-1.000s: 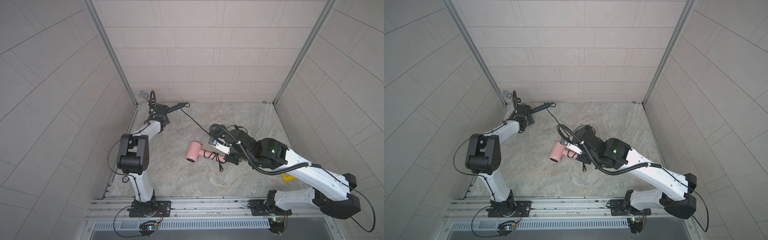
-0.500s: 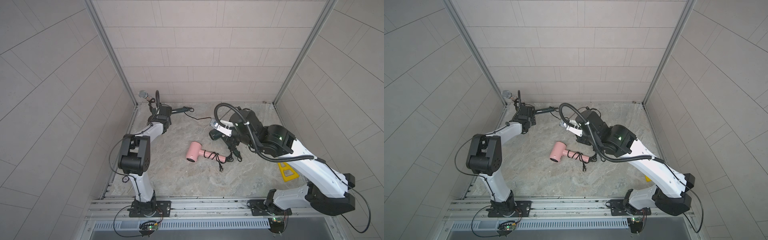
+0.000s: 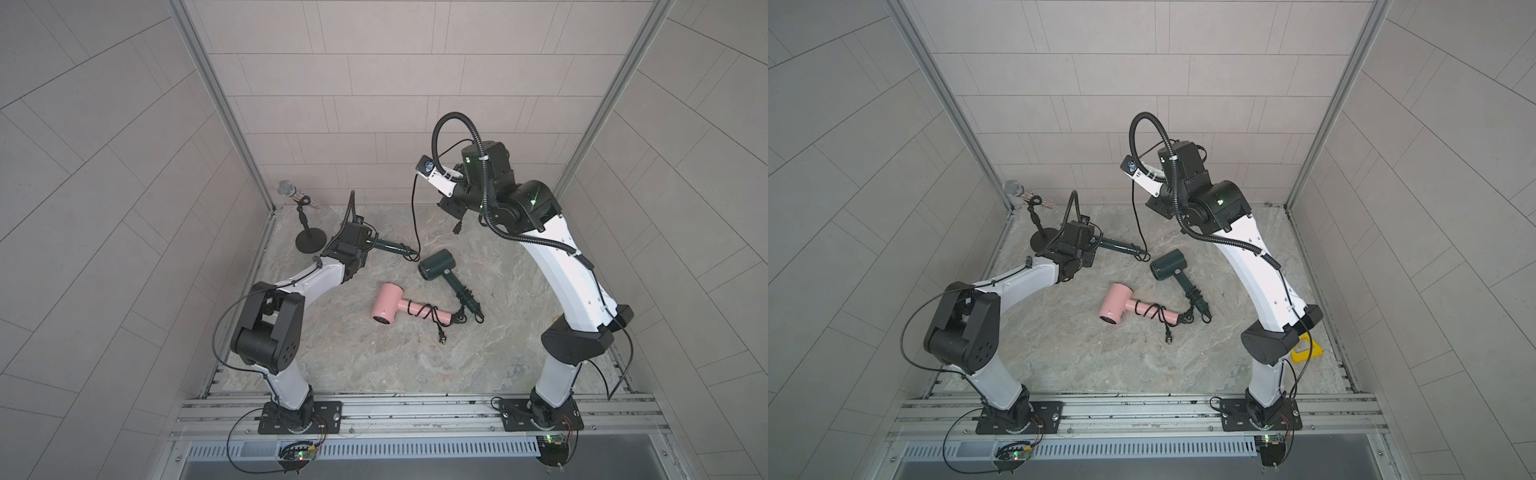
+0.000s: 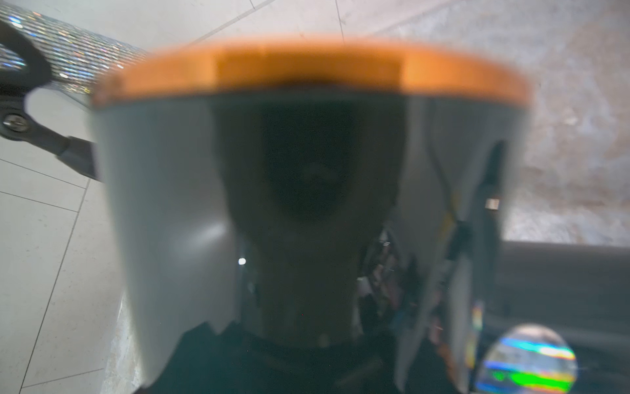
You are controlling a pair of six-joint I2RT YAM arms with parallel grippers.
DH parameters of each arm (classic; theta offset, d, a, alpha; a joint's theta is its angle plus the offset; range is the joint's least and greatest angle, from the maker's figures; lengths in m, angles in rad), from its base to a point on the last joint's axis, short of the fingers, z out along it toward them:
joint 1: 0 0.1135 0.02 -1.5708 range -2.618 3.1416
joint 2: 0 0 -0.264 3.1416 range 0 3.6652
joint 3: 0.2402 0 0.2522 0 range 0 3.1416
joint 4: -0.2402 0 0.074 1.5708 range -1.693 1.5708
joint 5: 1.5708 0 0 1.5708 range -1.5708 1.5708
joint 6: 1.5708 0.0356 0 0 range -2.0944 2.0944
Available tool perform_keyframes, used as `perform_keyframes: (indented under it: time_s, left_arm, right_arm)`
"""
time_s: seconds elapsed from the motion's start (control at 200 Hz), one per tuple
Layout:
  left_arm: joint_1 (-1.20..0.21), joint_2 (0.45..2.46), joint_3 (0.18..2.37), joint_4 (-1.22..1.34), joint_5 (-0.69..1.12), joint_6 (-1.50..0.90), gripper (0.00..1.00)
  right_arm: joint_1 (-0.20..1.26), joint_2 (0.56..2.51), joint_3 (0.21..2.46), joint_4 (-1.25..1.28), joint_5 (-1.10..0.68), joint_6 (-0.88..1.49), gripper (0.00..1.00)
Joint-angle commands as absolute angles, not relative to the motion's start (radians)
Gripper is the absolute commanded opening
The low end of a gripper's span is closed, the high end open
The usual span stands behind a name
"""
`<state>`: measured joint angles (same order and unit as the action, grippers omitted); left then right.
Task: Wrap the cord around the hair dryer
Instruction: Wrap the power cord around the hair dryer.
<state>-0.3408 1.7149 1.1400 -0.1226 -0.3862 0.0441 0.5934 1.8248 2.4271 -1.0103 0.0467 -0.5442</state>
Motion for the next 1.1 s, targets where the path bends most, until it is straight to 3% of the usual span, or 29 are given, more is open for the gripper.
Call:
perform_keyframes:
  time_s: [0.0,0.25,0.665,0.911,1.091]
  left_arm:
    - [-0.342,1.734,1.242,-0.189,-0.364,0.017,0.0]
    - [-0.434,1.755,1.336,-0.4,-0.175,0.094,0.0]
    - [-0.563,1.628,1.255,-0.495,0.191,0.144,0.0]
    - [-0.531,1.388,1.078,-0.291,0.502,0.079,0.0]
    - [-0.343,1.27,0.942,0.113,0.598,-0.273,0.0]
  right_arm:
    - [0.594,1.831,2.456,-1.039,0.009,-0.523,0.0]
    - [0.533,1.93,2.536,-0.938,0.051,-0.431,0.0]
    - [0.354,2.099,2.605,-0.929,0.137,-0.262,0.0]
    - [0.219,2.092,2.359,-0.887,0.083,-0.194,0.0]
    - [0.195,1.943,1.957,-0.728,0.06,-0.194,0.0]
